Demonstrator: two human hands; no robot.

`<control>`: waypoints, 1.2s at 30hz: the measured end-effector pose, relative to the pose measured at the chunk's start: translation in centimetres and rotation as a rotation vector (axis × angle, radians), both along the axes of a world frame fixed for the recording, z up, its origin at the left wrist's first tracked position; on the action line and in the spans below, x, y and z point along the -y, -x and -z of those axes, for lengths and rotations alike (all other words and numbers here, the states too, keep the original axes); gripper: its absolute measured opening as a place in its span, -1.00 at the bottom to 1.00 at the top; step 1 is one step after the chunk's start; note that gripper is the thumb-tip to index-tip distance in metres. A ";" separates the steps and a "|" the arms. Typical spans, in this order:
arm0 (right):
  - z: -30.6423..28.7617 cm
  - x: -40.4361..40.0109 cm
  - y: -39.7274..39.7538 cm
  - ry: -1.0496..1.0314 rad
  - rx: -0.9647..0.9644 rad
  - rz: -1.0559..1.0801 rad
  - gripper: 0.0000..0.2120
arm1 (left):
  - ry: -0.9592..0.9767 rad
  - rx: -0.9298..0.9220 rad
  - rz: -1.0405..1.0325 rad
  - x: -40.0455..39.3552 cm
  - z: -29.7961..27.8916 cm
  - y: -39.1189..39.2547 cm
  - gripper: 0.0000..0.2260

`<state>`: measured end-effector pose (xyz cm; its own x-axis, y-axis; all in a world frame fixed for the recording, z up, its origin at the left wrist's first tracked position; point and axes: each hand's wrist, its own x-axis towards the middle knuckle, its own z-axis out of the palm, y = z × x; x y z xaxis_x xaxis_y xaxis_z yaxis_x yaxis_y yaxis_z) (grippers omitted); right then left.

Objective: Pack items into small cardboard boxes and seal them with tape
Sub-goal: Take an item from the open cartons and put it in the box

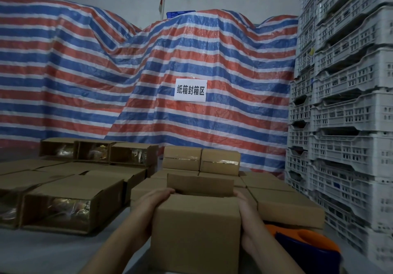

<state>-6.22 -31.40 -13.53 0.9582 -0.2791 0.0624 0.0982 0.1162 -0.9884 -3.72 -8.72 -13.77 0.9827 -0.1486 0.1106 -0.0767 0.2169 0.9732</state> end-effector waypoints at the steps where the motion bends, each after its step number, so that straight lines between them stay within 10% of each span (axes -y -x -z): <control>1: 0.0 -0.1 0.1 -0.008 -0.002 0.002 -0.88 | 0.016 -0.006 -0.020 0.2 0.2 -0.1 -0.77; 21: 1.0 1.4 0.3 0.038 0.261 -0.193 -0.27 | -0.052 0.261 -0.090 -0.3 -0.2 0.6 -0.52; 31: 1.6 1.4 -0.3 0.070 0.207 -0.119 -0.76 | -0.229 0.261 -0.216 0.0 0.1 0.6 -0.80; 36: 1.8 1.4 -0.7 0.078 0.224 -0.105 -0.86 | -0.821 0.466 -0.285 -0.3 -2.3 -0.1 -0.80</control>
